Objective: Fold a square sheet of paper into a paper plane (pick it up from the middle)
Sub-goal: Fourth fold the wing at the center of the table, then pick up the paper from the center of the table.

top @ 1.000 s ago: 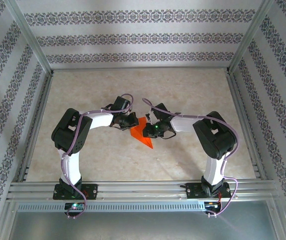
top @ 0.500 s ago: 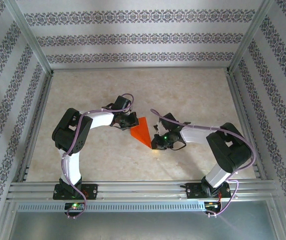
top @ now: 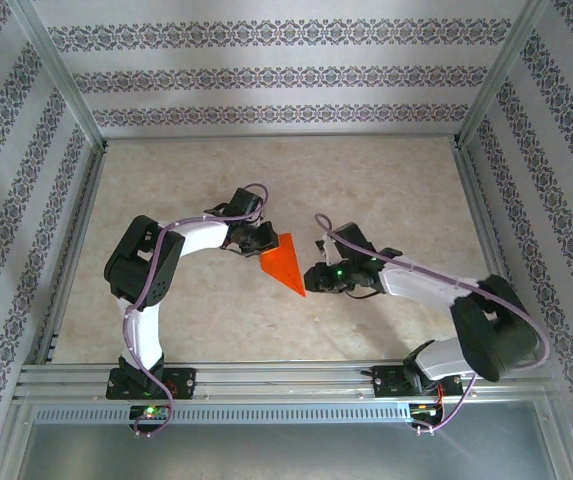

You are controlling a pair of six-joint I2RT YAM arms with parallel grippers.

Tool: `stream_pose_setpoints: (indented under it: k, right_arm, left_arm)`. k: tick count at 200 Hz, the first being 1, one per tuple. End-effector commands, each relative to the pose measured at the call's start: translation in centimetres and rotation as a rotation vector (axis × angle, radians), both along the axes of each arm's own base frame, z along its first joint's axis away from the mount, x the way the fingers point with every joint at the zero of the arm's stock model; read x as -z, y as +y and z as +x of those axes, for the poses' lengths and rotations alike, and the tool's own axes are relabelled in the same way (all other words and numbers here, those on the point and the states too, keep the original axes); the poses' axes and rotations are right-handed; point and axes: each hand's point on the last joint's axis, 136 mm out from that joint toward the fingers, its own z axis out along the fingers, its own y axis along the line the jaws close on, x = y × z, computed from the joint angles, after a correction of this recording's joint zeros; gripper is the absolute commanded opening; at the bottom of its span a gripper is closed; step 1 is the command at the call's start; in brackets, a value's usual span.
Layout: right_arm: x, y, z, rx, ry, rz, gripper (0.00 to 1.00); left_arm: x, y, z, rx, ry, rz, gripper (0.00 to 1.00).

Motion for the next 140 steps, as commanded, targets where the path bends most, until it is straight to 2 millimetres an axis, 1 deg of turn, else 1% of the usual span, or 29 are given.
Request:
stream_pose_setpoints:
  k: [1, 13, 28, 49, 76, 89, 118, 140]
  right_arm:
    - [-2.2, -1.7, 4.0, 0.151, -0.133, 0.026, 0.39]
    - [-2.6, -2.7, 5.3, 0.205, -0.143, 0.055, 0.42]
    - [-2.7, -3.0, 6.4, 0.22, -0.14, 0.103, 0.44]
    - [-2.3, -1.8, 7.0, 0.132, -0.112, 0.153, 0.45]
    - [-1.5, 0.0, 7.7, 0.039, -0.077, 0.196, 0.45]
    - [-1.3, 1.1, 8.1, -0.008, -0.058, 0.233, 0.44]
    - [-0.4, 2.7, 9.1, -0.057, -0.033, 0.253, 0.41]
    - [0.5, 3.8, 9.5, -0.082, -0.006, 0.257, 0.38]
  left_arm:
    - [-6.8, -1.0, 1.1, 0.016, -0.127, -0.069, 0.21]
    - [-8.4, -0.3, 1.3, -0.011, -0.163, -0.064, 0.3]
    - [-9.4, 1.1, 1.3, -0.067, -0.19, -0.045, 0.39]
    - [-10.0, 3.5, 1.0, -0.159, -0.209, -0.038, 0.46]
    - [-9.4, 6.5, 0.0, -0.275, -0.199, -0.072, 0.54]
    - [-8.9, 7.5, -0.5, -0.316, -0.195, -0.101, 0.61]
    - [-8.0, 9.0, -2.0, -0.34, -0.201, -0.134, 0.82]
    - [-7.5, 9.8, -2.8, -0.352, -0.208, -0.126, 0.91]
